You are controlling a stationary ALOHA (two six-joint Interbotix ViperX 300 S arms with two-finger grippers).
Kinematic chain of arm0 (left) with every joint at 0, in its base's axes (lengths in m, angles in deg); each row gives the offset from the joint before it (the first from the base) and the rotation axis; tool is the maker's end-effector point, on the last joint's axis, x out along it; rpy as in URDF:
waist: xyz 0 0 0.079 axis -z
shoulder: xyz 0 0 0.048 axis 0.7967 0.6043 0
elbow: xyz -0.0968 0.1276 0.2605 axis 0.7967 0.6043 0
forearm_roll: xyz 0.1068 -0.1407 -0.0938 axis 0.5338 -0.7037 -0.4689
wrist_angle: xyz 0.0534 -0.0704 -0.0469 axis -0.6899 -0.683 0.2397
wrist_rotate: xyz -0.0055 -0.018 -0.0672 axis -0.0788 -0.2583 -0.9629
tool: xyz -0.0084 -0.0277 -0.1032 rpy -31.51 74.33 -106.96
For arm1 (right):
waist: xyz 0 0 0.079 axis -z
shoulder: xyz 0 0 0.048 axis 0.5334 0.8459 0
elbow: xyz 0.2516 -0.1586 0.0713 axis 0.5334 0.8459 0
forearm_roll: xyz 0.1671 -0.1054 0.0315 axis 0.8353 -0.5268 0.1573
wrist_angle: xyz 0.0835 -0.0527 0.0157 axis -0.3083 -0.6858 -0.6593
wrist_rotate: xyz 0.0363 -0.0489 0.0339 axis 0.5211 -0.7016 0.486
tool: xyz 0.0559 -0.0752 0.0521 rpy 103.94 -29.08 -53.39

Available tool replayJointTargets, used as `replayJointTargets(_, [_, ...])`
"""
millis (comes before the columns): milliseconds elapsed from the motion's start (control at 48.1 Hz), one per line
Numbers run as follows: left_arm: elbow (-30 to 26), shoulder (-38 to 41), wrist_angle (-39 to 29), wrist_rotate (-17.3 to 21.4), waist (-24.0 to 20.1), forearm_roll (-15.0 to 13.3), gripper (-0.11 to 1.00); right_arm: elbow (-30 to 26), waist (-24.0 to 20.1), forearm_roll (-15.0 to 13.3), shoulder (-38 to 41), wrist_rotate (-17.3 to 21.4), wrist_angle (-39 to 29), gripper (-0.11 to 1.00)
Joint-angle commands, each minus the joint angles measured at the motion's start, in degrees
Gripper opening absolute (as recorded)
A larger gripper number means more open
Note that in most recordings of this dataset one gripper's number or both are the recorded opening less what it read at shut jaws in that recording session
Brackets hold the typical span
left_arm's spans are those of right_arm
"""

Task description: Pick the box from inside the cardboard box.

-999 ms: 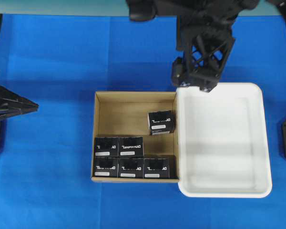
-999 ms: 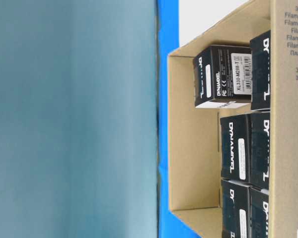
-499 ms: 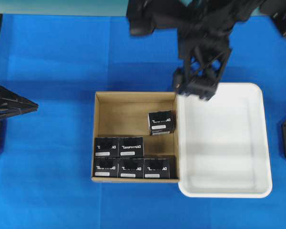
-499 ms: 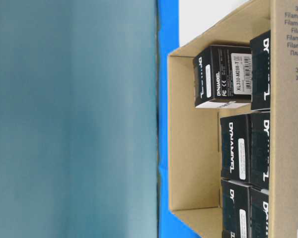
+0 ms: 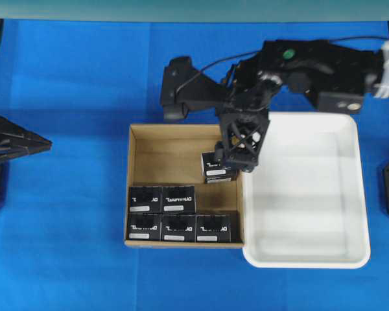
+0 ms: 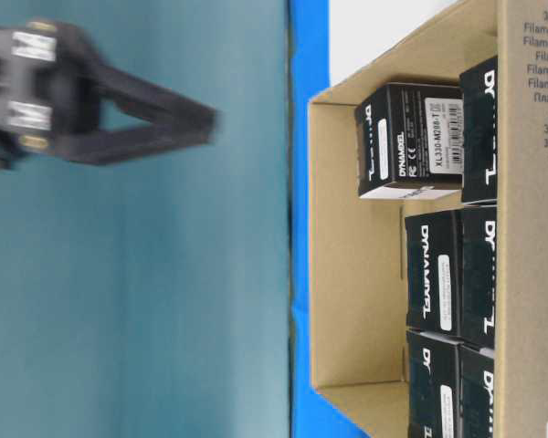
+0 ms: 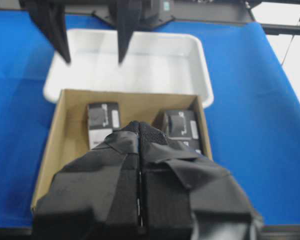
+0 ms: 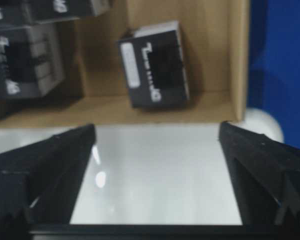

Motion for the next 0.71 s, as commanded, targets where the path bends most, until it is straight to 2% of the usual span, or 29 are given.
replayJointTargets(0, [-1.7,0.4,0.3,-0.1,0.0,0.1,-0.05,1.4,-0.3,0.0,0.9,-1.2,3.7,0.99])
replayJointTargets(146, [-1.7,0.4,0.3,-0.1,0.0,0.1,-0.05,2.4,-0.3,0.0,2.4,-3.2,6.9,0.99])
replayJointTargets(395, [-1.7,0.5,0.3,-0.2,0.0,0.1,-0.05,4.0,-1.2,0.3,4.7,-5.6,8.7,0.99])
replayJointTargets(686, [-1.7,0.7,0.4,-0.2,0.1,0.2,-0.05,7.4,-1.2,0.4,5.4,-5.9,14.2,0.99])
